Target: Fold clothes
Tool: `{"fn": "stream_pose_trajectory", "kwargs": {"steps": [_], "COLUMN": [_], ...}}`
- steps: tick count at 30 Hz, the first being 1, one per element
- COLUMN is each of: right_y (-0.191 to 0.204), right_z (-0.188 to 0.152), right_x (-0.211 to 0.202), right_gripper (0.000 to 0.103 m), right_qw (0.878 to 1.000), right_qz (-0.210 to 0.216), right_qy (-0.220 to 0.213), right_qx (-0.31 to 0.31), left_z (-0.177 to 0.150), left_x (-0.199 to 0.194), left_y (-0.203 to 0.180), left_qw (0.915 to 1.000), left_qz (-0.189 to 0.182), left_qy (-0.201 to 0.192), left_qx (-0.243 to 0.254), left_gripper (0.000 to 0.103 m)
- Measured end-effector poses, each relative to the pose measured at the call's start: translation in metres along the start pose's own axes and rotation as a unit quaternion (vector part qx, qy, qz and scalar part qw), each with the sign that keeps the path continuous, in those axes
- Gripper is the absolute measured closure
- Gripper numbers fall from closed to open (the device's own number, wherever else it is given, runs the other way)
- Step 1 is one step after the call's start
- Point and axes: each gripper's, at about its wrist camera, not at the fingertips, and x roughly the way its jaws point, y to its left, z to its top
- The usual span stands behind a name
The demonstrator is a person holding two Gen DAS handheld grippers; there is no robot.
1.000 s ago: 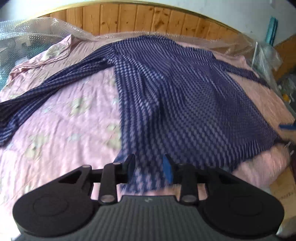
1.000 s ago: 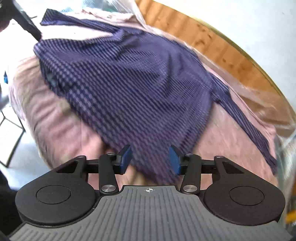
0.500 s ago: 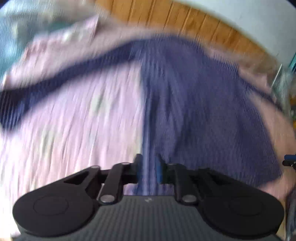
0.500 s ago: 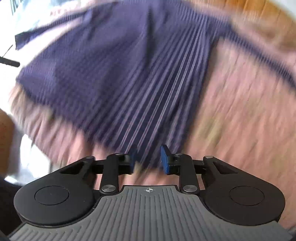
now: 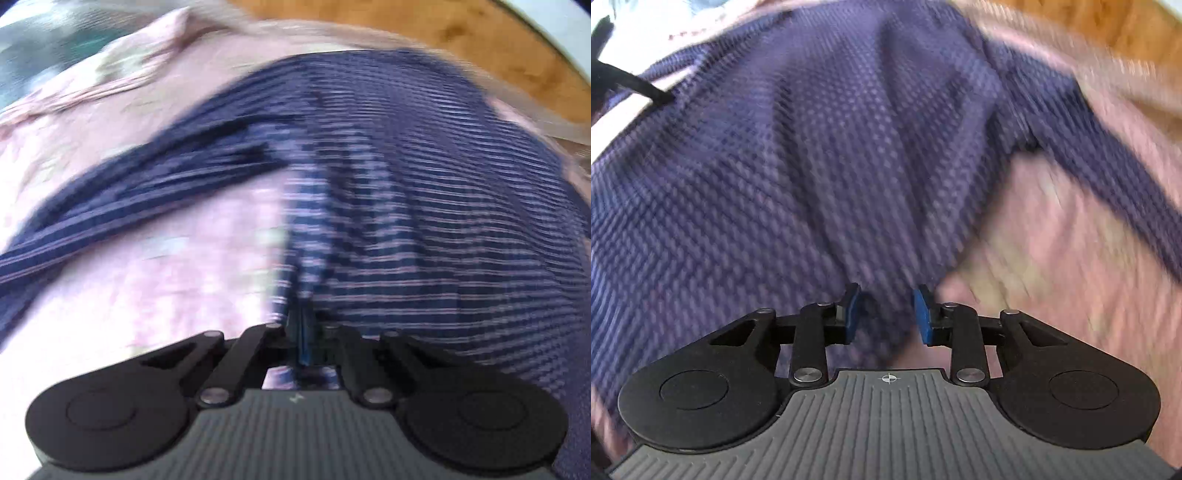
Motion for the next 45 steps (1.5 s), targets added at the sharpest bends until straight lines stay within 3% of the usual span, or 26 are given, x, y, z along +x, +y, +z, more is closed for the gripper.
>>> {"fn": "stream_pose_trajectory", "kwargs": {"steps": [2,5,7,9,11,13,14,16,17,20,22,24,26,28,30,33,34,35,37,41,45], "right_y": [-0.006,-0.017,-0.024,-0.032,-0.041,-0.058,-0.072,-0.098,-0.110,-0.124,-0.127,-0.131,-0.138,-0.147,-0.159,-0.179,-0.183,-0.187,-0.187,-0.198,-0.207], "right_z": [0.012,0.066,0.112,0.147,0.173,0.167,0.160,0.147,0.143,0.149,0.171,0.205,0.237,0.267,0.288,0.296,0.295,0.295,0.290,0.286,0.284], "right_x": [-0.008,-0.019,-0.004,0.029,0.061,0.078,0.075,0.069,0.066,0.058,0.047,0.038,0.047,0.063,0.088,0.113,0.117,0.121,0.127,0.131,0.123], "right_gripper": [0.072,0.071,0.069,0.069,0.069,0.070,0.069,0.064,0.057,0.064,0.064,0.056,0.031,0.028,0.028,0.054,0.081,0.103,0.103,0.103,0.103], "right_qw": [1.000,0.998,0.996,0.996,0.995,0.996,0.996,0.998,0.998,0.998,0.999,0.998,0.996,0.993,0.993,0.997,0.999,0.999,0.999,0.995,0.988], "right_qz": [0.008,-0.002,-0.008,-0.007,-0.010,-0.021,-0.021,-0.019,-0.015,-0.012,-0.020,-0.034,-0.060,-0.084,-0.100,-0.060,-0.032,-0.005,-0.027,-0.097,-0.146], "right_qy": [0.018,-0.039,-0.073,-0.073,-0.062,-0.028,-0.019,-0.002,0.008,0.036,0.011,-0.039,-0.072,-0.086,-0.063,-0.033,-0.026,-0.018,-0.009,-0.023,-0.029], "right_qx": [-0.019,-0.042,-0.048,-0.059,-0.073,-0.087,-0.080,-0.067,-0.055,-0.054,-0.047,-0.024,-0.013,-0.004,0.004,0.022,0.027,0.032,0.014,0.011,0.037], "left_z": [0.019,0.060,0.076,0.086,0.077,0.071,0.069,0.074,0.083,0.114,0.144,0.183,0.218,0.244,0.265,0.273,0.276,0.275,0.279,0.290,0.290], "left_x": [-0.014,-0.009,0.021,0.047,0.050,0.050,0.047,0.042,0.037,0.019,0.017,0.039,0.068,0.088,0.113,0.139,0.149,0.156,0.165,0.173,0.145], "left_y": [-0.004,-0.044,-0.058,-0.063,-0.038,-0.012,0.002,0.022,0.023,0.022,0.016,0.003,-0.013,-0.020,-0.024,-0.027,-0.030,-0.031,-0.028,-0.012,0.001], "left_qw": [0.9996,0.9976,0.9989,0.9991,0.9991,0.9986,0.9971,0.9943,0.9953,0.9981,0.9986,0.9983,0.9971,0.9954,0.9938,0.9919,0.9910,0.9896,0.9871,0.9892,0.9913], "left_qz": [-0.008,-0.031,-0.005,0.029,0.040,0.053,0.076,0.104,0.096,0.059,0.033,0.014,0.020,0.039,0.053,0.044,0.035,0.026,0.035,0.063,0.046], "left_qy": [-0.024,-0.062,-0.044,-0.020,-0.010,-0.003,0.006,0.020,0.013,-0.015,-0.036,-0.043,-0.049,-0.056,-0.060,-0.059,-0.054,-0.048,-0.059,-0.075,-0.100], "left_qx": [-0.011,0.001,0.014,0.021,0.008,-0.005,-0.008,-0.006,-0.003,0.008,0.021,0.036,0.055,0.067,0.077,0.103,0.118,0.133,0.145,0.109,0.073], "left_gripper": [0.097,0.083,0.083,0.085,0.091,0.099,0.092,0.088,0.090,0.088,0.085,0.083,0.080,0.073,0.065,0.059,0.070,0.092,0.101,0.102,0.099]}}
